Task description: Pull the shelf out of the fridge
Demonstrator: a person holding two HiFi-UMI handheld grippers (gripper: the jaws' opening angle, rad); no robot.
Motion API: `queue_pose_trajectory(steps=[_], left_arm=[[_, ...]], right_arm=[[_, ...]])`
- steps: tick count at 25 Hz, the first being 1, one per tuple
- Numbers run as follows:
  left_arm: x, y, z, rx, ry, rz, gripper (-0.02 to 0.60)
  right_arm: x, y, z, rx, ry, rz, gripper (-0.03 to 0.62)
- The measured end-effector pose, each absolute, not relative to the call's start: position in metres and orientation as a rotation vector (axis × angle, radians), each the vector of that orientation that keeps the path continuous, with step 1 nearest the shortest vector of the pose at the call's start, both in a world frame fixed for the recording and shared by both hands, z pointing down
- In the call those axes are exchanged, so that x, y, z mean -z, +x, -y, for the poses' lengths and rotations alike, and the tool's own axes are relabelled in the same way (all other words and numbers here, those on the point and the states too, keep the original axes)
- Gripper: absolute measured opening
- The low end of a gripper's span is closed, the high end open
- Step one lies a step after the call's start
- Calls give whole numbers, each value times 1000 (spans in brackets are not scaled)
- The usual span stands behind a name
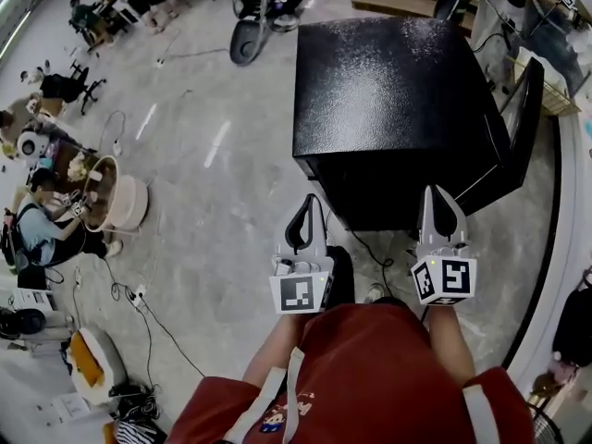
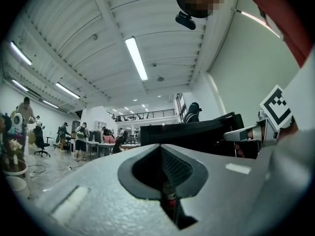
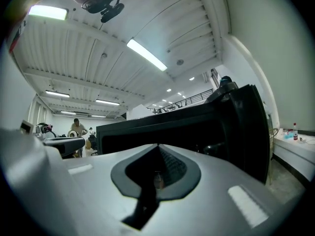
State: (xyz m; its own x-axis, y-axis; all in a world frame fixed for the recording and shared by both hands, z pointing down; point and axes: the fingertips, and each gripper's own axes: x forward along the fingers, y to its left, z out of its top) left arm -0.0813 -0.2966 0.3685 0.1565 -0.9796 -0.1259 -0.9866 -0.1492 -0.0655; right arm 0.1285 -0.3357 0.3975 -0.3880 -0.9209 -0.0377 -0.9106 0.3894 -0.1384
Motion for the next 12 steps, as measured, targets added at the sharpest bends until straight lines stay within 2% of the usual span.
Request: queue_pose_trajectory(steps=[7,12], left_arm=[[-385,-89,298,-61,-2297,-1984,2],[-416,-97,297,-39,-2301,-2006,2]], right_arm=[[-428,123,345,219,-1707,-2543,-3],[-470,115,358,442,-1661,-2441,9]])
